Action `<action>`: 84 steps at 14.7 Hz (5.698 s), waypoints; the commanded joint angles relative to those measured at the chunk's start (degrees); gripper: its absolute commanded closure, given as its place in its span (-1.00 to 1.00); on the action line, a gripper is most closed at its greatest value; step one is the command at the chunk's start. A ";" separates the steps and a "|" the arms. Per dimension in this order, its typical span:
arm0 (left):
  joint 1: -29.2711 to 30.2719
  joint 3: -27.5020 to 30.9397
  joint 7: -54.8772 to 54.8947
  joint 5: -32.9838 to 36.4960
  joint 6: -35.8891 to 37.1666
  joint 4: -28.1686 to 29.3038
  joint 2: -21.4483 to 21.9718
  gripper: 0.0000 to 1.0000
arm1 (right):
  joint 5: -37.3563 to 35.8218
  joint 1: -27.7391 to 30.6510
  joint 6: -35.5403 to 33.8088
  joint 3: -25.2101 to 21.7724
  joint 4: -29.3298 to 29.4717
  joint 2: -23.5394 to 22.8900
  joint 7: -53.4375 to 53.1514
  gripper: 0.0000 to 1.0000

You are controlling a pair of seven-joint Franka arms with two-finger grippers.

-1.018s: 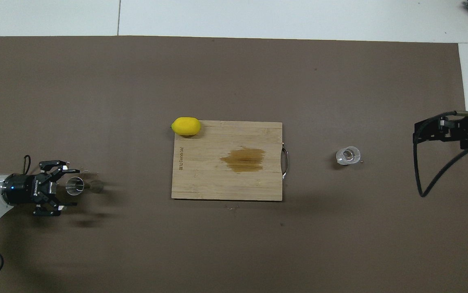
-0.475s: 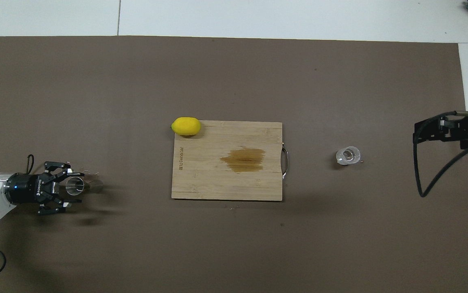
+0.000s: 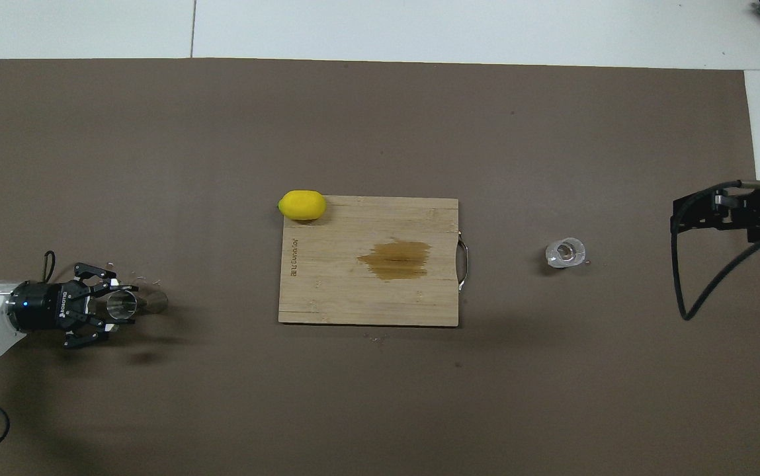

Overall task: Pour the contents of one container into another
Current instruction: 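Close the left gripper around the dark cup and lift it, then carry the dark cup with the left gripper onto the cutting board, then lower the dark cup onto the board and open the left gripper, then withdraw the left gripper while the right gripper reaches toward the glass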

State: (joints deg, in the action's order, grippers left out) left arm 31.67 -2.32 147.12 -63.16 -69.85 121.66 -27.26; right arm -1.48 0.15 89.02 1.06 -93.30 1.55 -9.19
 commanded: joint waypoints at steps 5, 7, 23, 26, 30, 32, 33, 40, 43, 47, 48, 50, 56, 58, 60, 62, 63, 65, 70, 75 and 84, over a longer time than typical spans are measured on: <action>-4.16 0.74 -4.90 -3.01 -1.51 -0.55 1.85 0.13 | 0.60 0.64 -0.07 0.35 -1.27 1.27 0.49 -1.00; -5.65 0.83 -7.44 -4.86 -1.60 -0.72 2.12 0.15 | 0.60 0.55 -0.07 0.26 -1.36 1.27 0.49 -1.00; -21.46 0.48 -18.51 -20.24 -8.01 -1.43 5.19 1.00 | 0.60 0.64 -0.07 0.26 -1.36 1.27 0.49 -1.00; -25.50 0.39 -21.43 -23.93 -12.14 -0.90 7.21 1.00 | 0.60 0.55 -0.16 0.35 -1.27 1.27 0.49 -1.00; -31.83 0.30 -21.52 -30.69 -17.50 0.07 8.18 1.00 | 0.60 0.55 -0.16 0.26 -1.27 1.27 0.49 -1.00; -34.12 0.30 -21.52 -32.72 -19.87 0.15 8.18 1.00 | 0.60 0.64 -0.07 0.26 -1.27 1.27 0.49 -1.00; -35.52 0.30 -21.52 -34.38 -20.67 0.24 8.10 1.00 | 0.60 0.64 -0.16 0.26 -1.27 1.27 0.49 -1.00; -46.68 0.30 -9.52 -48.62 -30.06 0.68 7.66 1.00 | 0.60 0.64 -0.16 0.35 -1.28 1.27 0.49 -1.00; -49.77 0.30 -0.90 -52.93 -33.93 1.30 7.57 1.00 | 0.60 0.55 -0.07 0.26 -1.27 1.27 0.49 -1.00; -55.65 0.30 3.44 -60.30 -35.44 3.67 8.01 1.00 | 0.60 0.64 -0.16 0.26 -1.27 1.27 0.49 -1.00; -56.97 0.30 3.61 -62.15 -35.96 4.28 8.10 1.00 | 0.60 0.64 -0.07 0.26 -1.36 1.27 0.49 -1.00; -57.69 0.21 6.59 -63.49 -38.50 4.29 7.92 1.00 | 0.60 0.55 -0.16 0.35 -1.27 1.27 0.49 -1.00; -59.35 0.21 7.13 -65.07 -43.43 4.37 7.39 1.00 | 0.60 0.55 -0.07 0.35 -1.27 1.27 0.49 -1.00; -59.79 0.30 7.22 -65.25 -44.14 4.37 7.22 1.00 | 0.60 0.64 -0.07 0.26 -1.27 1.27 0.49 -1.00; -59.88 0.30 7.22 -65.25 -44.23 4.37 7.22 1.00 | 0.60 0.64 -0.07 0.35 -1.36 1.27 0.49 -1.00; -59.80 0.39 7.13 -65.25 -44.23 4.46 7.22 0.60 | 0.60 0.64 -0.16 0.35 -1.27 1.27 0.49 -1.00; -59.80 0.39 7.04 -65.25 -44.31 4.46 7.22 -0.11 | 0.60 0.64 -0.16 0.26 -1.27 1.27 0.49 -1.00; -59.18 0.56 7.04 -65.25 -44.84 4.90 7.22 -1.00 | 0.60 0.64 -0.16 0.26 -1.27 1.27 0.49 -1.00; -56.03 0.65 6.96 -64.29 -42.74 6.74 7.74 -1.00 | 0.60 0.64 0.19 0.35 -1.27 1.18 0.41 -1.00; -48.13 0.74 6.78 -54.82 -37.38 11.40 11.16 -1.00 | 0.60 0.64 0.28 0.26 -1.19 1.18 0.49 -1.00; -24.32 0.83 6.08 -21.96 -24.38 13.26 16.36 -1.00 | 0.60 0.64 0.02 0.26 -1.27 1.18 0.58 -1.00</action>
State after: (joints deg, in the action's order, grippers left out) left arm 2.59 -1.11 153.21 -90.92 -97.56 134.11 -12.34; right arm -1.48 0.15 89.02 1.06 -93.30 1.55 -9.19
